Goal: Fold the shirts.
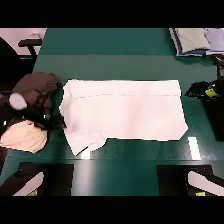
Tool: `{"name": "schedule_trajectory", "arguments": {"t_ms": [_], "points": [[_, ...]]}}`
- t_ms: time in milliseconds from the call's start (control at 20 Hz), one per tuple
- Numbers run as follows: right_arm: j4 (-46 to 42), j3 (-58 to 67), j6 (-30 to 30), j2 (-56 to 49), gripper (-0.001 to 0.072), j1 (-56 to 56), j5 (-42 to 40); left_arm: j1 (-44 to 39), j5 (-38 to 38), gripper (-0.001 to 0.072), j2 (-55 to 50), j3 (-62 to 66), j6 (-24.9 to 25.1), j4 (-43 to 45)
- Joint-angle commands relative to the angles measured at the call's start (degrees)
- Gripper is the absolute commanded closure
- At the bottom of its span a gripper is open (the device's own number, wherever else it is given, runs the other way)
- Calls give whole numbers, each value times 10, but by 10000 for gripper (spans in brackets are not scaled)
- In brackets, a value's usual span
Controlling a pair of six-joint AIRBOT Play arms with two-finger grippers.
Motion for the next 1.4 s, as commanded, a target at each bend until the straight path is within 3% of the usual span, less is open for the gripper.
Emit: {"name": "schedule_trajectory", "arguments": {"t_ms": [0,400,700,750,800,850,1000,1200,1300,1350], "points": [[32,-29,-2,33,260,-2,-19,1,7,215,103,-118,-26,-17],[47,-29,-1,34,261,-2,-14,0,113,216,103,-181,3,-134],[47,-29,-1,34,262,-2,-1,1,132,218,100,-193,9,-139],[46,-29,-1,34,263,-2,2,1,136,313,100,-187,9,-139],[46,-29,-1,34,263,-2,5,1,137,513,100,-178,10,-139],[45,-29,-1,34,262,-2,13,1,137,649,100,-167,9,-139],[39,-51,-2,56,262,-30,35,1,123,680,100,-118,12,-137],[0,-188,-1,127,256,-128,105,0,93,680,100,-66,25,-139],[-7,-272,-1,145,145,-176,121,0,98,680,100,-64,25,-141],[3,-308,-1,150,147,-188,111,0,99,680,100,-64,25,-141]]}}
